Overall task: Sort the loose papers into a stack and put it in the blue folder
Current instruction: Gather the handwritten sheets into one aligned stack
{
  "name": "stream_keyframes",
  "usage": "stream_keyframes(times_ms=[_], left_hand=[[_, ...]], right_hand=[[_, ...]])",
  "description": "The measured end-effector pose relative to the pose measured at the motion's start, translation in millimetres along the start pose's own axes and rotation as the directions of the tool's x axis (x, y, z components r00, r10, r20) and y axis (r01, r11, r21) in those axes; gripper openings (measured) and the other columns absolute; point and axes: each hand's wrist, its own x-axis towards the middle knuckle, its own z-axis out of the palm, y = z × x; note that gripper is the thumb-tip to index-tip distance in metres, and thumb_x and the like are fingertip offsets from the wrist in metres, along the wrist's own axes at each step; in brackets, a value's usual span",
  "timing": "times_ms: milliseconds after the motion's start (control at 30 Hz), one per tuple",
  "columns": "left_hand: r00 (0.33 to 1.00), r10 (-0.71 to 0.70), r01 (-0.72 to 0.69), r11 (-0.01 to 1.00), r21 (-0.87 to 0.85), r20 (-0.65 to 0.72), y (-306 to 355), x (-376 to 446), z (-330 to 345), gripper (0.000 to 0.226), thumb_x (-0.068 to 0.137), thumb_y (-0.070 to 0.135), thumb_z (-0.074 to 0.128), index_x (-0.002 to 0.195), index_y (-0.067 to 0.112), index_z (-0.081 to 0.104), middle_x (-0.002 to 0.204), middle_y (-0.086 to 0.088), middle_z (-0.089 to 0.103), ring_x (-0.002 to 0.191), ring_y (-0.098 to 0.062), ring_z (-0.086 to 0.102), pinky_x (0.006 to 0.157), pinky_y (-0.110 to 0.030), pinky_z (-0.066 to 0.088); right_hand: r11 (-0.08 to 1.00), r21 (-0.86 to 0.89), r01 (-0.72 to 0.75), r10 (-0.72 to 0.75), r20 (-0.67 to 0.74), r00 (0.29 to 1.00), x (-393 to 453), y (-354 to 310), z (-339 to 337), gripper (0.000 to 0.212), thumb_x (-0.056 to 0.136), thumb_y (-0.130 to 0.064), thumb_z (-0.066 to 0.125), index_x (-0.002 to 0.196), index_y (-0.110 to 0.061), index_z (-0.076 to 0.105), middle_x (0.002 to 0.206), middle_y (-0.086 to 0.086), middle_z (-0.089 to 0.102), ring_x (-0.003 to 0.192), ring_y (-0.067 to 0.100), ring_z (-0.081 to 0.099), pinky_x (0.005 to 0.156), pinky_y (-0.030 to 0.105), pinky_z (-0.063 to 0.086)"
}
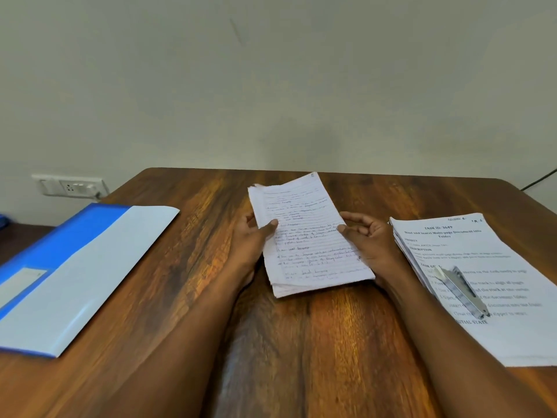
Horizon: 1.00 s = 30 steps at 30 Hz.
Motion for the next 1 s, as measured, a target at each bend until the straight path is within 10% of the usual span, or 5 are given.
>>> stream_keyframes(times_ms=[367, 1000], left_hand=[[0.932, 0.155, -0.076, 0.967, -0.242, 0.329, 10.8, -20.6, 4.5, 0.085, 0.086, 0.021, 0.069, 0.16, 0.035, 0.029, 0.111, -0.024, 0.074, 0.074, -0.03, 0.072, 0.058, -0.037, 0.064], [0.919, 0.259, -0.221, 0.963, -0.157, 0.297, 17.0, -29.1, 12.6, 0.079, 0.079, 0.017, 0.068, 0.153, 0.025, 0.04, 0.091, -0.007, 0.073, 0.072, -0.018, 0.071, 0.052, -0.027, 0.054]], right_hand=[[0.995, 0.1, -0.025, 0.041, -0.163, 0.986, 6.5, 3.9, -3.5, 0.026, 0.093, 0.0, 0.074, 0.116, -0.013, 0.075, 0.093, -0.003, 0.082, 0.088, 0.011, 0.078, 0.069, 0.022, 0.062], [0.992, 0.123, -0.013, 0.035, -0.178, 0.983, 6.7, 5.0, -3.5, 0.025, 0.093, -0.001, 0.075, 0.116, -0.01, 0.075, 0.097, -0.003, 0.082, 0.09, 0.01, 0.078, 0.076, 0.024, 0.063]])
